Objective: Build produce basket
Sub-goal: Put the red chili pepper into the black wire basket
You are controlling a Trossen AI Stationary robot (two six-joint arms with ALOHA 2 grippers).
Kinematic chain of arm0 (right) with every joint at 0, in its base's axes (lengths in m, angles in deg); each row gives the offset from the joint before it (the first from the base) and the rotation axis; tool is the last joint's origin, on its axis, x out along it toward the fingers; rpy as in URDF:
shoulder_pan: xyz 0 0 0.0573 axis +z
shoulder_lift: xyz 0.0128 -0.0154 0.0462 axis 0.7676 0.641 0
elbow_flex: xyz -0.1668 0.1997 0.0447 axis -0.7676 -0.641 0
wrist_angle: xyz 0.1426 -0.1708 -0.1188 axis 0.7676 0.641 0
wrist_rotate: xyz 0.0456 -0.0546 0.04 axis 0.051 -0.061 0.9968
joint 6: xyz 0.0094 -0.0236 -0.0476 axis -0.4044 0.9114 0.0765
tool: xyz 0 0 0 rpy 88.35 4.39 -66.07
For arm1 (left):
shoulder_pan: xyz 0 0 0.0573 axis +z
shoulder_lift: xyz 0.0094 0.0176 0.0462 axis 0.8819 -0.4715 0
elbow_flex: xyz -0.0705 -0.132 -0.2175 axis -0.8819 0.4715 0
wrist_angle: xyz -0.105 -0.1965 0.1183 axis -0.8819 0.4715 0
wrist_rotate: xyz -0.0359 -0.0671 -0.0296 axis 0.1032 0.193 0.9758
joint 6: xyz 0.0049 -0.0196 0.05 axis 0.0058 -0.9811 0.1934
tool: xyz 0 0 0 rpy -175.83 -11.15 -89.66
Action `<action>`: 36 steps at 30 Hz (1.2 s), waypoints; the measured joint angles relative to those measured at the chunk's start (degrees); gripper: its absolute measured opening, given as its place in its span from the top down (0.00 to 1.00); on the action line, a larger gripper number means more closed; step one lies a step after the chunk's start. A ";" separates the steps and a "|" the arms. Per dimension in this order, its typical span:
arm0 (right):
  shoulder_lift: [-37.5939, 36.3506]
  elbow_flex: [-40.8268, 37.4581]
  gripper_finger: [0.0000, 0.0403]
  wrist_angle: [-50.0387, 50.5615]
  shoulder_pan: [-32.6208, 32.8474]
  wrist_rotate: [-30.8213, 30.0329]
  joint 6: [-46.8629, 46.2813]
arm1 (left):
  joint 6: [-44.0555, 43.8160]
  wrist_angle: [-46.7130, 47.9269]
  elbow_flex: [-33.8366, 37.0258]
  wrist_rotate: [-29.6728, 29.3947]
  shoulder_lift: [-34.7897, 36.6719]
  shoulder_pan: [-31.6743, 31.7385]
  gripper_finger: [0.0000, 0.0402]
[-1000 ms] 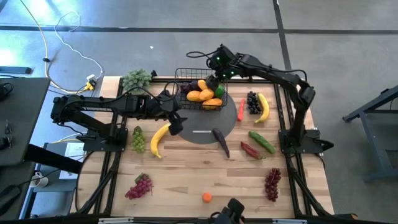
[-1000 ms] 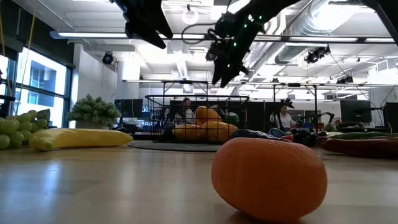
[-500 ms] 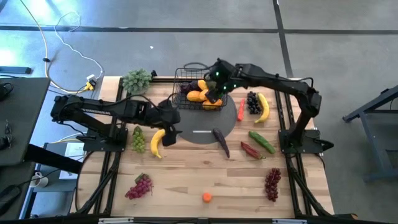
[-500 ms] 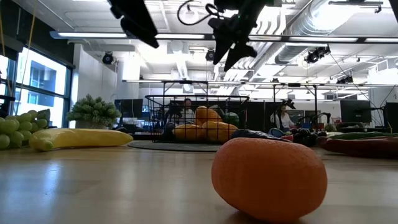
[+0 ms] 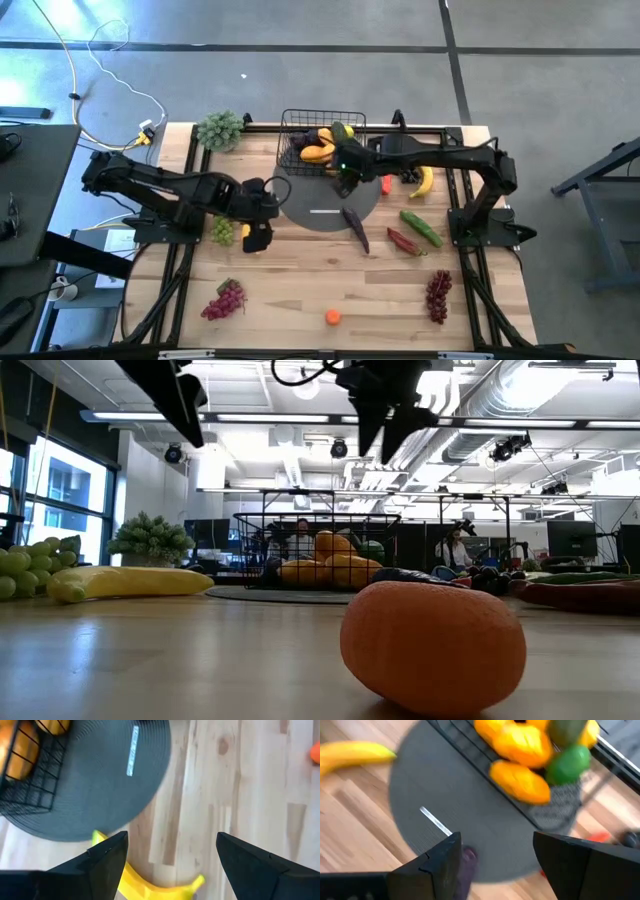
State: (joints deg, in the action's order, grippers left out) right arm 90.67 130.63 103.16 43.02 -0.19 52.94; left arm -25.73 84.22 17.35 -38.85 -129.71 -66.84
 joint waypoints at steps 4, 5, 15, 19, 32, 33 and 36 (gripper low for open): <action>0.00 0.00 0.43 5.81 2.82 -2.91 -5.16 | -2.37 1.29 0.00 -0.92 0.00 -2.37 0.27; 0.00 0.00 0.43 6.97 3.49 -3.60 -6.37 | -2.67 1.32 0.00 -1.49 0.00 -2.94 0.27; 0.00 0.00 0.43 21.65 9.85 -8.03 -13.32 | -7.31 2.00 1.45 -3.43 0.04 -4.57 0.27; -0.02 0.00 0.43 24.05 11.58 -8.96 -13.90 | -9.15 2.15 4.98 -3.37 0.04 -4.19 0.27; -5.96 -14.61 0.43 22.59 12.07 -5.30 -14.92 | -9.66 0.19 9.22 -4.45 0.02 0.84 0.27; -7.12 -16.42 0.43 21.38 12.02 -4.04 -15.16 | -9.26 0.16 9.25 -4.50 0.02 1.63 0.27; -10.57 -21.75 0.43 16.66 12.02 -0.43 -15.83 | -8.08 -0.05 9.25 -4.67 0.02 4.02 0.27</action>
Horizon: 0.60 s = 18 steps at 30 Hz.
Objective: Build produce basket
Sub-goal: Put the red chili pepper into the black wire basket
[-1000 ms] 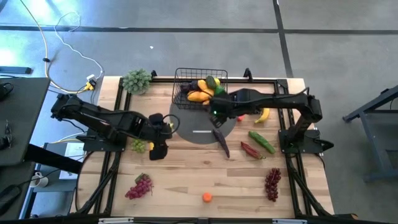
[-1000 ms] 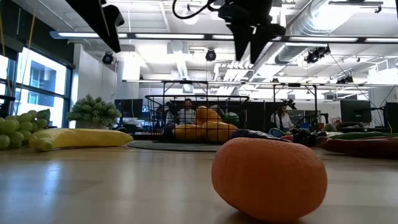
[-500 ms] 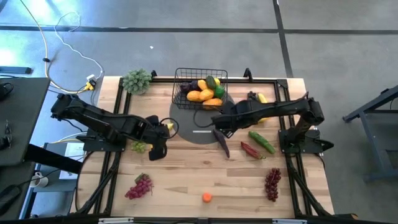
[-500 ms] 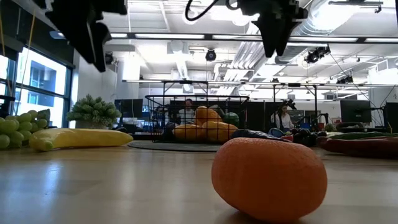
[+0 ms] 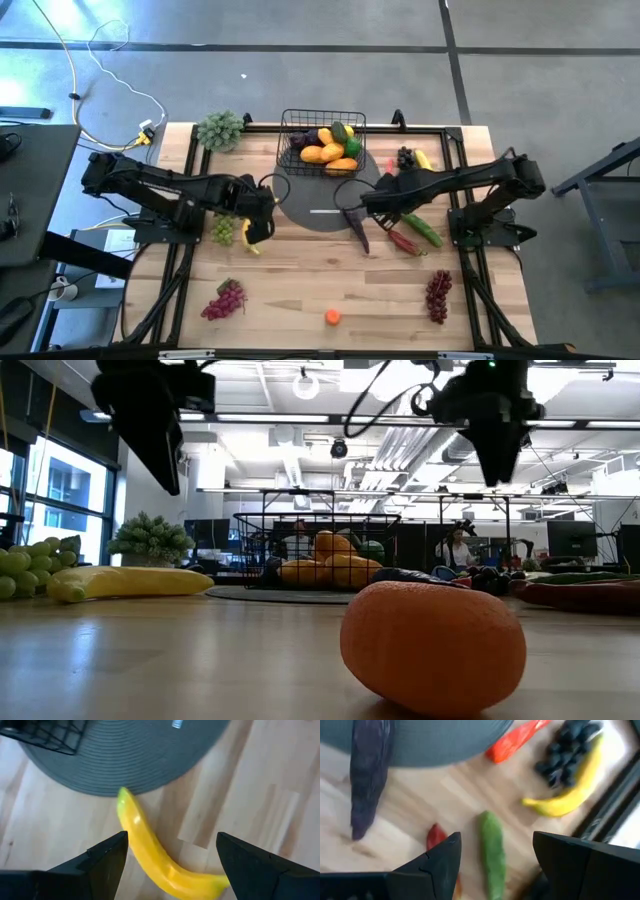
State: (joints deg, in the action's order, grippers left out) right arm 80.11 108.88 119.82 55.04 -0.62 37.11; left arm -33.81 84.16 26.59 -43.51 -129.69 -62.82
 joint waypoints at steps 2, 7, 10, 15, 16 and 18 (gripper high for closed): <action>-2.28 -3.36 0.43 -3.28 0.00 2.59 -0.02 | 0.53 -0.07 0.00 -0.01 0.00 1.53 0.27; -7.01 -10.40 0.43 -10.20 0.00 8.94 -0.07 | 2.46 -1.57 0.00 -0.01 0.00 4.78 0.27; -8.16 -13.20 0.43 -12.03 0.00 11.13 -0.18 | 3.74 -3.03 0.00 -0.01 0.00 6.42 0.27; -8.16 -17.42 0.43 -16.18 -0.01 15.64 -0.06 | 3.90 -4.51 0.00 0.65 0.00 8.82 0.27; -8.16 -18.44 0.43 -17.85 -0.02 16.88 -0.05 | 3.92 -4.60 0.00 0.87 0.00 9.23 0.27; -8.16 -20.39 0.43 -20.75 -0.02 18.78 -0.19 | 3.91 -5.06 0.00 1.36 0.00 9.99 0.27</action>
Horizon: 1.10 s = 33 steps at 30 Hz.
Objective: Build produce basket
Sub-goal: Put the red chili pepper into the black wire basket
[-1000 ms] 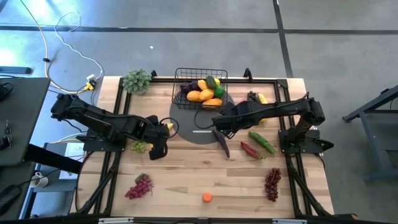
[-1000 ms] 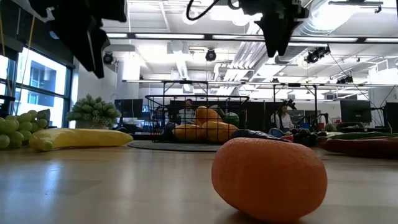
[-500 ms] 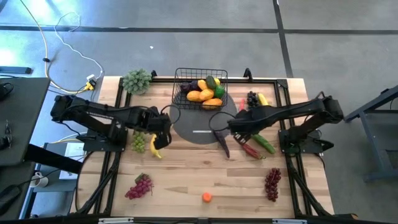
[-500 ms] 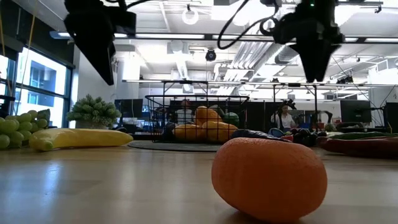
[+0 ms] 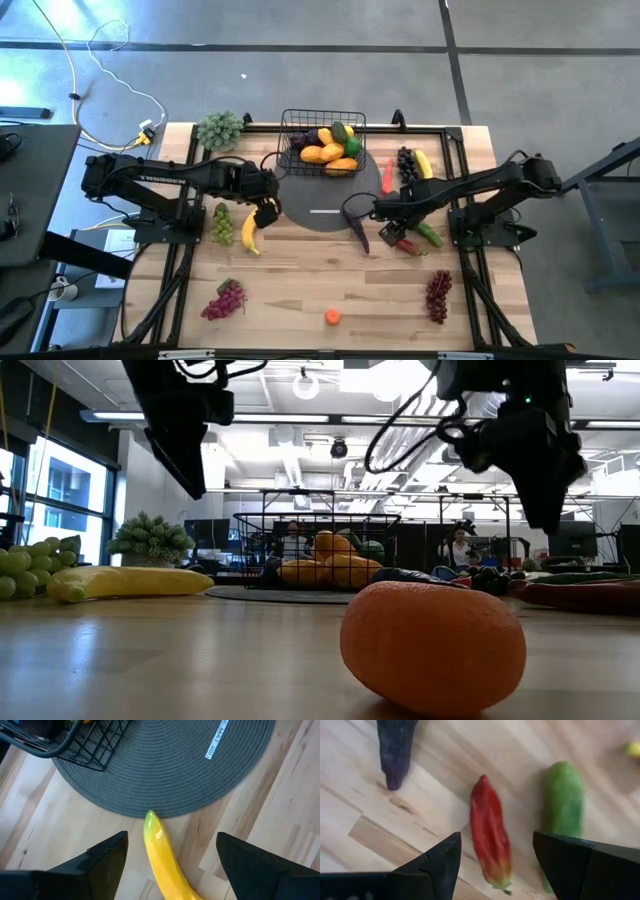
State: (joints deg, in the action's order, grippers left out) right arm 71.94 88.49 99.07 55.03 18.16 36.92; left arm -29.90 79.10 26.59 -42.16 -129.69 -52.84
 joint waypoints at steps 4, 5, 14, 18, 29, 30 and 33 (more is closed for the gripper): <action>0.00 -3.72 0.43 -4.97 0.02 2.35 -1.32 | 0.01 -0.35 0.02 0.15 0.00 1.21 0.27; 0.01 -4.52 0.43 -6.11 0.02 2.80 -1.34 | 0.01 -0.33 0.00 0.14 0.00 1.47 0.27; 0.04 -10.20 0.43 -11.80 0.03 5.61 -1.32 | 1.15 -0.48 0.00 0.19 0.00 3.71 0.27; 0.04 -12.73 0.43 -15.18 0.04 7.44 -1.34 | 1.17 -0.48 0.02 0.19 0.00 4.56 0.27; 0.09 -17.96 0.47 -20.07 1.93 8.94 -4.80 | 1.49 -0.59 0.02 0.19 0.00 6.08 0.27; 0.09 -17.96 0.49 -20.31 2.02 8.91 -5.04 | 1.50 -0.61 0.02 0.19 0.00 6.08 0.27; 0.09 -17.93 0.57 -20.48 2.01 8.67 -5.83 | 1.94 -1.09 0.02 0.19 0.00 6.08 0.27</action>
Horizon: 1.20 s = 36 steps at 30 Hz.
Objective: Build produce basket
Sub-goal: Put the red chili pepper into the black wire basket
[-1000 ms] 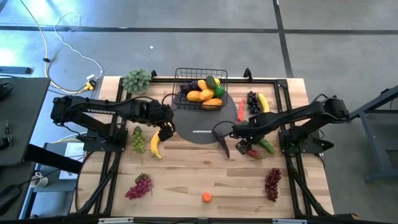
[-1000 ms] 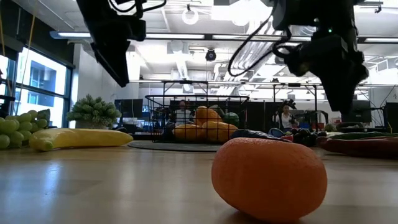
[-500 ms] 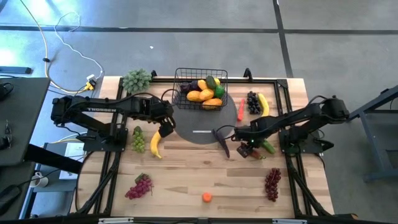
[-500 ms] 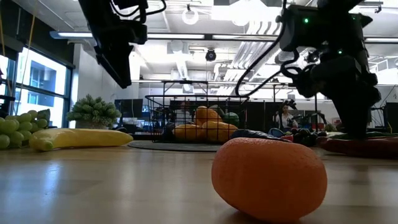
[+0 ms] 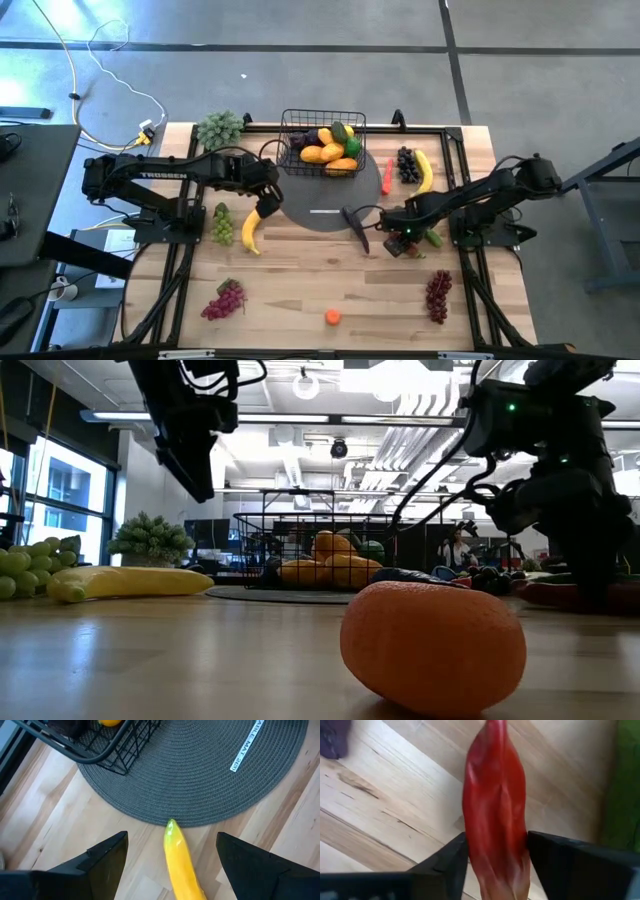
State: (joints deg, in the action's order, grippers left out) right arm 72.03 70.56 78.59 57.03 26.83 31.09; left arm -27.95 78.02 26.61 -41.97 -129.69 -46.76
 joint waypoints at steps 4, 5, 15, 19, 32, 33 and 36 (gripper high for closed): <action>-0.06 0.14 0.72 -0.08 -0.15 0.04 -1.67 | 0.02 -1.32 0.00 0.00 0.00 -0.02 0.27; -0.08 0.18 0.75 -0.10 -0.15 0.04 -1.67 | 0.02 -1.55 0.00 0.00 0.00 -0.02 0.27; 0.07 5.23 0.83 -0.28 -0.15 -1.88 -1.18 | 0.00 -1.96 0.00 0.09 0.00 -0.02 0.27; 0.07 8.10 0.83 -0.25 -0.66 -3.25 -0.13 | -0.03 -2.75 0.00 3.05 0.00 -0.02 0.27; 0.02 20.37 0.83 -3.37 -9.56 -7.47 14.06 | -0.90 -2.74 -0.01 3.34 -0.01 -0.04 0.27; 0.02 21.44 0.83 -4.27 -10.40 -7.51 15.87 | -1.49 -2.74 0.00 3.35 -0.01 -0.04 0.27; 0.02 24.05 0.83 -8.16 -13.16 -7.54 21.23 | -3.28 -2.72 0.00 3.34 -0.02 -0.02 0.27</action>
State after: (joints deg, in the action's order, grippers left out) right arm 72.05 94.61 70.43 43.87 19.29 52.33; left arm -31.23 75.30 26.61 -38.64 -129.71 -46.78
